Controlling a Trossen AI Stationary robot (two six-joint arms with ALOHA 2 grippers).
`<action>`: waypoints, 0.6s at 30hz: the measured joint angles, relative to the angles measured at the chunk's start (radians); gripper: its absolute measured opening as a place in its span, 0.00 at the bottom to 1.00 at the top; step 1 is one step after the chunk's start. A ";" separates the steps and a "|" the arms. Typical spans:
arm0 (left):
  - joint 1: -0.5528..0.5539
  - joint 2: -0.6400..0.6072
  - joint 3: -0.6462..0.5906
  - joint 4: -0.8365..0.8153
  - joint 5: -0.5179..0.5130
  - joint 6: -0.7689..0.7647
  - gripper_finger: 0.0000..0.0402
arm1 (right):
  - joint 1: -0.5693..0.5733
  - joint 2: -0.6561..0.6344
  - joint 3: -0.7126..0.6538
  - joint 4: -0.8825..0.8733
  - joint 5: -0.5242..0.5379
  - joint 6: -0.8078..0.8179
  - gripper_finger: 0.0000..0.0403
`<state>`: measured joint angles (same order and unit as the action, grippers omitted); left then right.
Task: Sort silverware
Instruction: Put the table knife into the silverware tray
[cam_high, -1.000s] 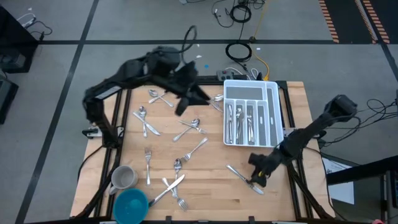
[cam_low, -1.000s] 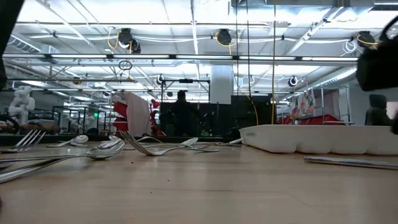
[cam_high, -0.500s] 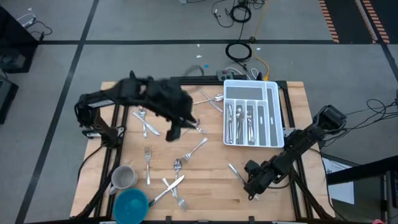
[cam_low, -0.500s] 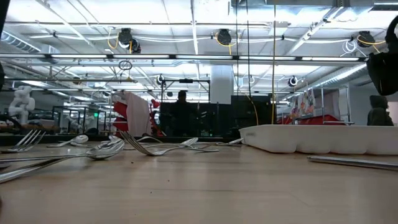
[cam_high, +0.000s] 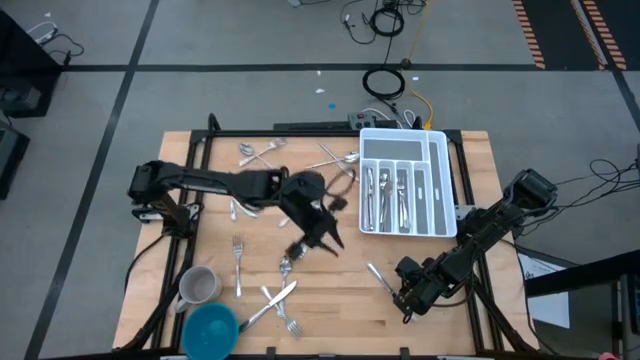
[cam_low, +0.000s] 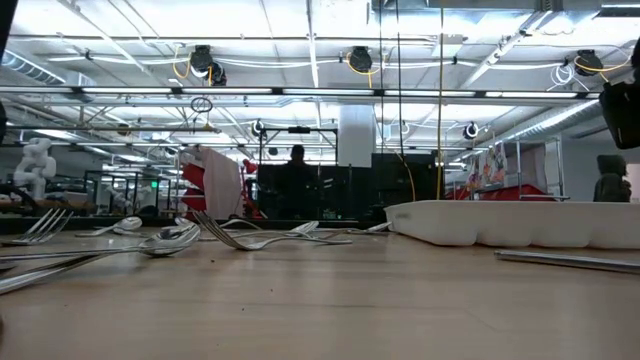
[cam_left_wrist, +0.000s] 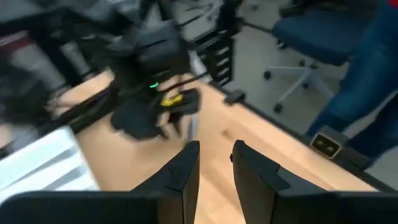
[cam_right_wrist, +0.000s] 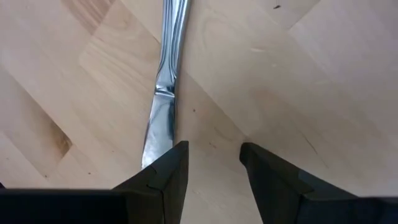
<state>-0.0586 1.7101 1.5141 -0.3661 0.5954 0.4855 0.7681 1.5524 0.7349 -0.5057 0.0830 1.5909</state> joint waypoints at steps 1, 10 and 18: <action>-0.011 0.021 -0.009 0.027 0.022 0.002 0.25 | 0.000 0.000 -0.001 0.005 0.000 0.006 0.39; -0.092 0.249 -0.017 0.285 -0.061 0.125 0.25 | 0.000 0.000 -0.001 0.002 0.006 0.019 0.39; -0.084 0.397 0.015 0.408 -0.180 0.149 0.25 | 0.000 0.000 -0.003 0.017 0.014 -0.003 0.39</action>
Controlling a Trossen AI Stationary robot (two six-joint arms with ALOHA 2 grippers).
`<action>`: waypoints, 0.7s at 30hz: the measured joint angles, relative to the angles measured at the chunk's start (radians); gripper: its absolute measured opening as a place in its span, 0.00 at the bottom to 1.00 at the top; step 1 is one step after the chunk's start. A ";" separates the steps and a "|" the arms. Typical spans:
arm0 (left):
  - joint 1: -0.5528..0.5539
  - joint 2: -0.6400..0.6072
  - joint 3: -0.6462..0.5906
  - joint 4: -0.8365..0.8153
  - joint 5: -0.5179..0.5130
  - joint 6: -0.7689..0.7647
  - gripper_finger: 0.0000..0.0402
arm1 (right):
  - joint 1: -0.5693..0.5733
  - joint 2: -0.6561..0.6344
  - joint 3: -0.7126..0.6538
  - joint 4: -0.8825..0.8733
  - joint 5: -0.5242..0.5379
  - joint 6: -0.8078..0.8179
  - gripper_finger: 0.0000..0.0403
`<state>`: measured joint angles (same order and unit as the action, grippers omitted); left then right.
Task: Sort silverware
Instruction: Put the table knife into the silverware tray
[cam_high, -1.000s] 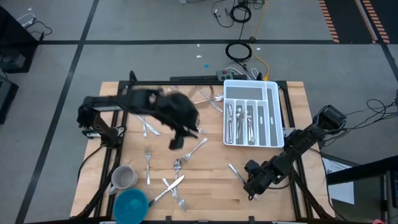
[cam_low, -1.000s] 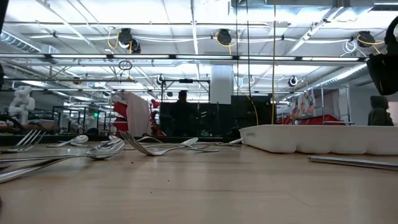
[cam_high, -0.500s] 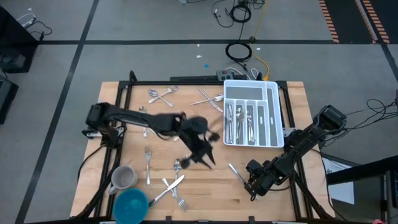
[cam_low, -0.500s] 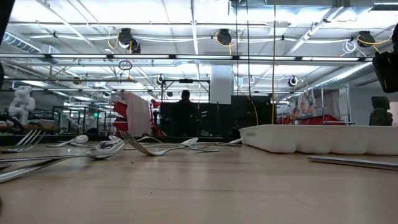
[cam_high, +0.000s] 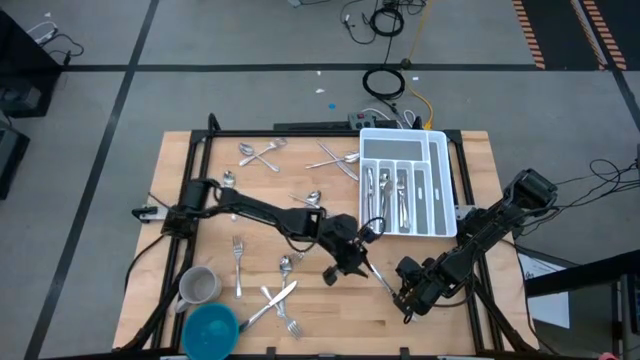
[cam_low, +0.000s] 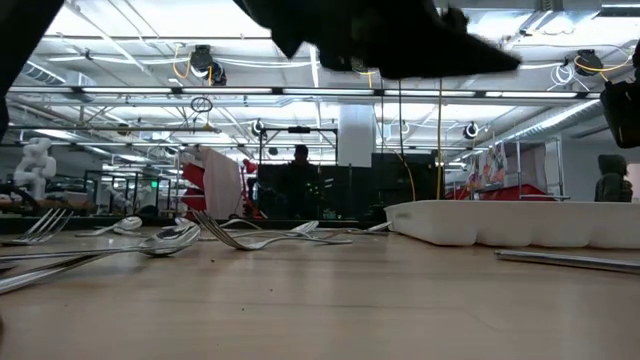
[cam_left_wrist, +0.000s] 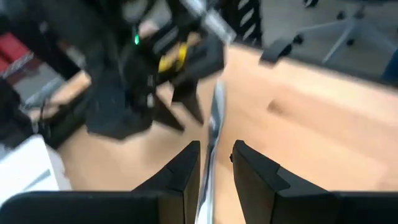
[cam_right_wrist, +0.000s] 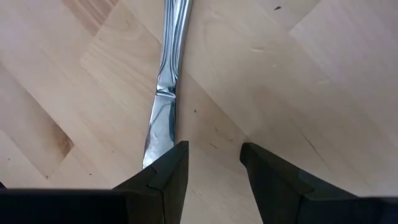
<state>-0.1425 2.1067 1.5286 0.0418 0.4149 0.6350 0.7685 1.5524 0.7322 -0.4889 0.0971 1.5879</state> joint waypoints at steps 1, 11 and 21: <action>0.000 0.024 0.013 -0.001 -0.023 0.000 0.25 | 0.000 0.000 0.000 0.008 0.000 0.000 0.39; 0.001 0.171 0.167 -0.024 -0.145 -0.065 0.23 | 0.010 0.001 -0.002 0.043 0.013 0.005 0.39; 0.010 0.183 0.187 -0.184 -0.169 -0.080 0.02 | 0.057 0.002 -0.002 0.046 0.082 0.077 0.39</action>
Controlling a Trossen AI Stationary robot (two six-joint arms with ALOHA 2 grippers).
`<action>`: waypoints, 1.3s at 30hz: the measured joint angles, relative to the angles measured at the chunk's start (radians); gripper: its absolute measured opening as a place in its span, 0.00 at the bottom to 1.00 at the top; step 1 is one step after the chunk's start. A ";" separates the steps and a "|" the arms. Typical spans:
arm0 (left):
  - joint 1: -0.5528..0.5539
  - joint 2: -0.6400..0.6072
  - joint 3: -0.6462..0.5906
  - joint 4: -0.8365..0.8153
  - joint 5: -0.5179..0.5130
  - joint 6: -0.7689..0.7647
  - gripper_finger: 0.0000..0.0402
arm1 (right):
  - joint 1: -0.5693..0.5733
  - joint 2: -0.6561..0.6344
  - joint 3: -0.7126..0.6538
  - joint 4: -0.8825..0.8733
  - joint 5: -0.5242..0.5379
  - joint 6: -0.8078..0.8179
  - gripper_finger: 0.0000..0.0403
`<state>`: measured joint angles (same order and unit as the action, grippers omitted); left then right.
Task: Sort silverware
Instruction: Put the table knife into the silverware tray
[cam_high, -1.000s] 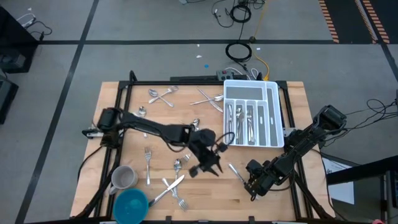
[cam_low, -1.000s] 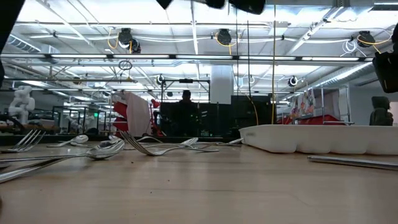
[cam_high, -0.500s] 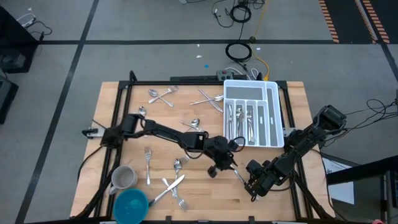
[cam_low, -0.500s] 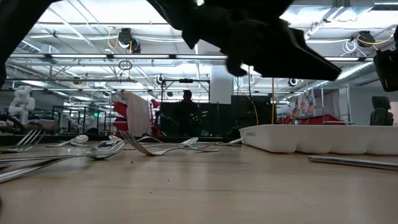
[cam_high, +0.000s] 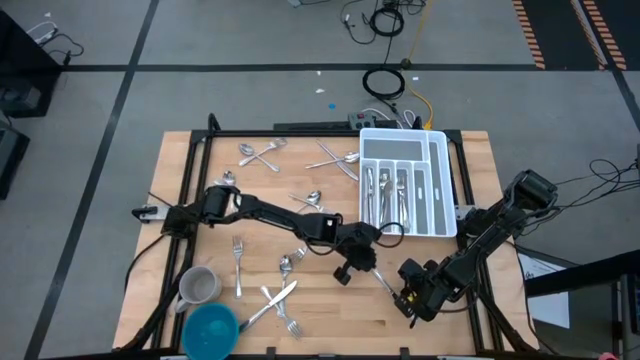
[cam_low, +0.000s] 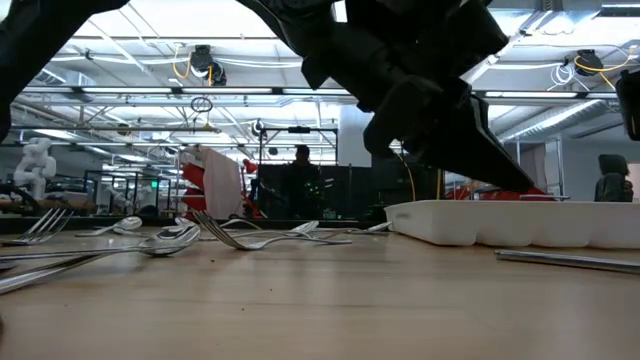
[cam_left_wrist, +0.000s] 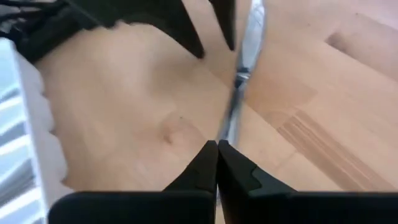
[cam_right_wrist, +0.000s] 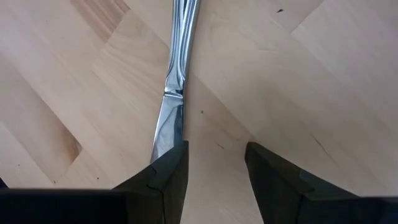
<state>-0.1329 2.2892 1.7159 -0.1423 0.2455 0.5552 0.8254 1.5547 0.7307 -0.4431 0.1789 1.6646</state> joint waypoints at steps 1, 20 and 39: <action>0.000 0.000 0.000 0.009 -0.010 0.000 0.02 | 0.002 0.000 0.000 0.000 0.001 0.001 0.39; -0.002 0.048 -0.001 0.036 -0.016 -0.027 0.00 | 0.001 0.000 0.002 0.000 0.004 0.011 0.39; 0.006 0.083 0.008 -0.113 -0.107 -0.146 0.00 | 0.001 -0.001 0.002 -0.002 0.004 0.019 0.39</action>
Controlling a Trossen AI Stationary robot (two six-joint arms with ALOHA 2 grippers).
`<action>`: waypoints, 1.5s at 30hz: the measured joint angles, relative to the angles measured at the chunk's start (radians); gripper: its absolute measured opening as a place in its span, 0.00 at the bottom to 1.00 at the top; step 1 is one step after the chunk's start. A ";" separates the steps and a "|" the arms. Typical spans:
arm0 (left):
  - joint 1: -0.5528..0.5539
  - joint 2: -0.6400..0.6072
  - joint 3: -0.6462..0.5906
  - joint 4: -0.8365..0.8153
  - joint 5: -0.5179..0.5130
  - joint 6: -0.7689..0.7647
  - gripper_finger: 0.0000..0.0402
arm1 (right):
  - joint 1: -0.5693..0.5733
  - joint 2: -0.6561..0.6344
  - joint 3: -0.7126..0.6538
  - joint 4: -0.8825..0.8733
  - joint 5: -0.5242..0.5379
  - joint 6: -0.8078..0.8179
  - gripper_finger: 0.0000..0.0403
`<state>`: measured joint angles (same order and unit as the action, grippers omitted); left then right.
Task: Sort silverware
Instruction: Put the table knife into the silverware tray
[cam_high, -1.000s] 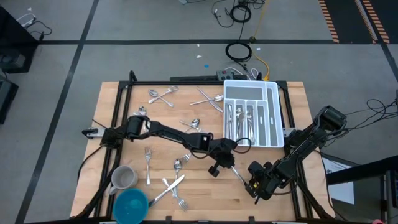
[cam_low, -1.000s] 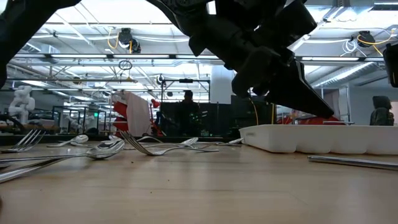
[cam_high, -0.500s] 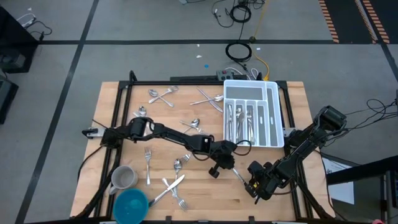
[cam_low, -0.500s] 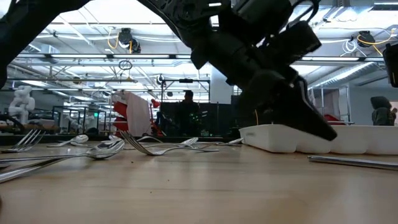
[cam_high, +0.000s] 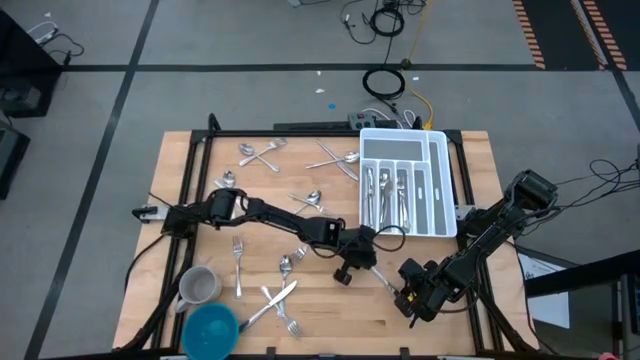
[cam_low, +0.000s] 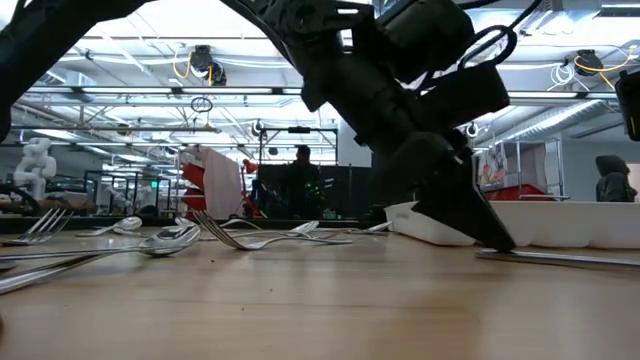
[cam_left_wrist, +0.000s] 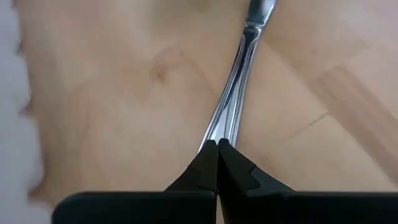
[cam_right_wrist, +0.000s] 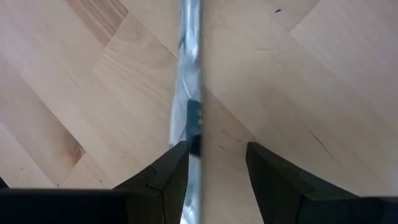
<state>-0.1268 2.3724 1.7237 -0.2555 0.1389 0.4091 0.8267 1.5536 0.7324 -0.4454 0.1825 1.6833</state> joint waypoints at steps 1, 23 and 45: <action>0.007 -0.001 0.000 -0.035 -0.003 -0.021 0.00 | 0.000 0.000 0.000 0.000 0.000 0.002 0.39; -0.001 -0.011 -0.031 -0.202 0.044 -0.389 0.00 | 0.012 -0.007 -0.001 -0.231 0.174 0.348 0.39; 0.034 -0.019 -0.030 -0.304 0.047 -0.508 0.00 | 0.099 -0.009 0.009 -0.192 0.079 0.560 0.29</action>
<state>-0.0925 2.3535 1.6936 -0.5591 0.1860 -0.0994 0.9258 1.5449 0.7414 -0.6374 0.2612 2.2429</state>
